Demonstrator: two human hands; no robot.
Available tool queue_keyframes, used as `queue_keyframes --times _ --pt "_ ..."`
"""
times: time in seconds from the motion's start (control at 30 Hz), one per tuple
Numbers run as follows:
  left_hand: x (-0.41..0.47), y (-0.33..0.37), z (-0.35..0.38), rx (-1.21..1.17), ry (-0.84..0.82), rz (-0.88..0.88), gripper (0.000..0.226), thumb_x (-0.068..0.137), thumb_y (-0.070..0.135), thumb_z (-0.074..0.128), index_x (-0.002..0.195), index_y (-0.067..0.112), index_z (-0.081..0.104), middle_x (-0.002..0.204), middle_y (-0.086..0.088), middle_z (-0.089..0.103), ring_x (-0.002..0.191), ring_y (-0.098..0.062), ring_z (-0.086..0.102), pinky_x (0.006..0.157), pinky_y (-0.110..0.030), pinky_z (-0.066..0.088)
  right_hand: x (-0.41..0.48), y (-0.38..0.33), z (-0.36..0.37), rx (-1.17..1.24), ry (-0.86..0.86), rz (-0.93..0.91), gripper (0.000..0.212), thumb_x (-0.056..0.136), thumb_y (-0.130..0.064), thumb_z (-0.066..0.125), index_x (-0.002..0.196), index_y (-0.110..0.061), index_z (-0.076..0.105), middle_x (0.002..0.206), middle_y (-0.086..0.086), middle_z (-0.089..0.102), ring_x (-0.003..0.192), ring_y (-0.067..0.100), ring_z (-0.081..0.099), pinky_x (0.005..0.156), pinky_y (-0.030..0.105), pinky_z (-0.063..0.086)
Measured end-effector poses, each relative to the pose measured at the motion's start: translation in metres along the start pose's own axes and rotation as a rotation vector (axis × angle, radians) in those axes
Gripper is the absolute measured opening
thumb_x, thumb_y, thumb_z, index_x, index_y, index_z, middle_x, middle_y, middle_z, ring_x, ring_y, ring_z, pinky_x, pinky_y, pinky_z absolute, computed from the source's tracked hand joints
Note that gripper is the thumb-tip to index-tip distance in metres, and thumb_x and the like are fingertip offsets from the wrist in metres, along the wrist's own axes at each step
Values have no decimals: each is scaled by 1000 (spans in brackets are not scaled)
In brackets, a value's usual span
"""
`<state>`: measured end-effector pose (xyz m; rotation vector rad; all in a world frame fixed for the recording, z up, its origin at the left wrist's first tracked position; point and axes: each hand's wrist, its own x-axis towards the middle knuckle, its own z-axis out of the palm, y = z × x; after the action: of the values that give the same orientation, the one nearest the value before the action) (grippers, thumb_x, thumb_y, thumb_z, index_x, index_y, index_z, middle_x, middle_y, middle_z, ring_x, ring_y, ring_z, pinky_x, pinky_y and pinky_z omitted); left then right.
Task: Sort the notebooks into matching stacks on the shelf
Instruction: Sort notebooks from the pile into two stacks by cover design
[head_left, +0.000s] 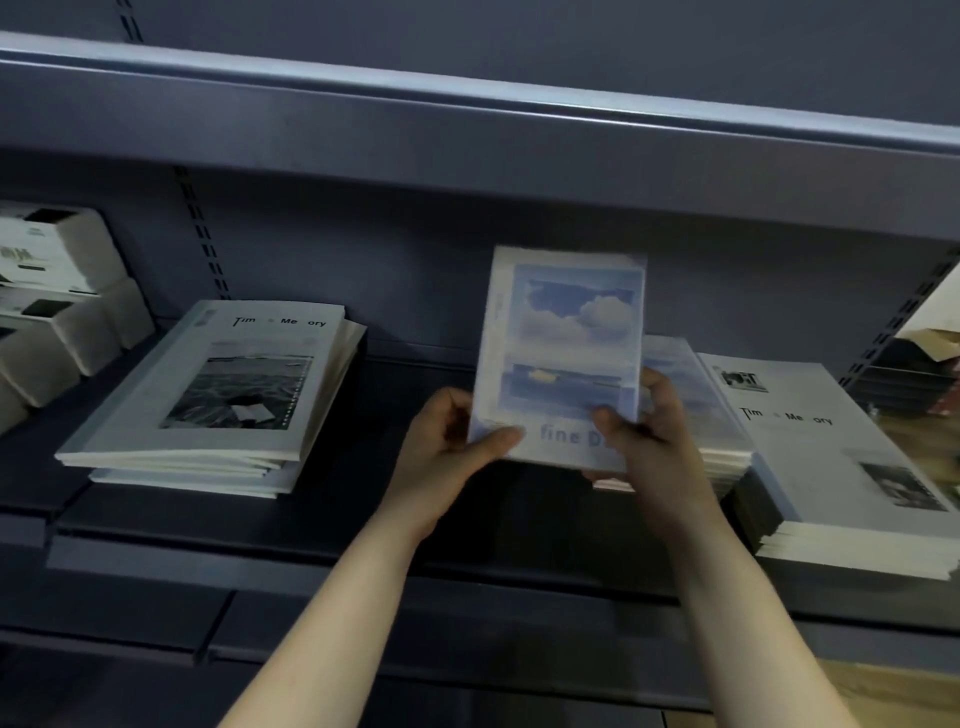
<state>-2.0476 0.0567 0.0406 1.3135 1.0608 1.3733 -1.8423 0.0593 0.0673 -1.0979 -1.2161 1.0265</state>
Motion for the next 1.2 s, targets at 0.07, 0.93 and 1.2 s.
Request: queue_keyframes --times 0.07,0.93,1.2 --pt "0 -3 -1 95 -88 22 29 78 29 77 100 16 63 102 3 70 97 -10 67 83 -25 54 6 -8 -14 -34 54 -11 36 91 -6 61 120 -25 52 105 -2 67 85 16 70 57 32 58" --pt "1 -57 -7 1180 -64 144 37 94 39 47 128 26 54 135 9 45 127 -14 40 112 -35 21 47 -4 -92 -829 384 16 19 81 -15 61 99 -10 68 89 19 68 87 38 63 77 45 51" --pt "1 -56 -7 1173 -55 153 36 94 39 47 126 26 55 133 9 47 125 -12 42 110 -33 23 46 13 -87 -914 481 -6 43 88 -17 62 129 -7 52 122 26 59 114 45 51 95 48 40"
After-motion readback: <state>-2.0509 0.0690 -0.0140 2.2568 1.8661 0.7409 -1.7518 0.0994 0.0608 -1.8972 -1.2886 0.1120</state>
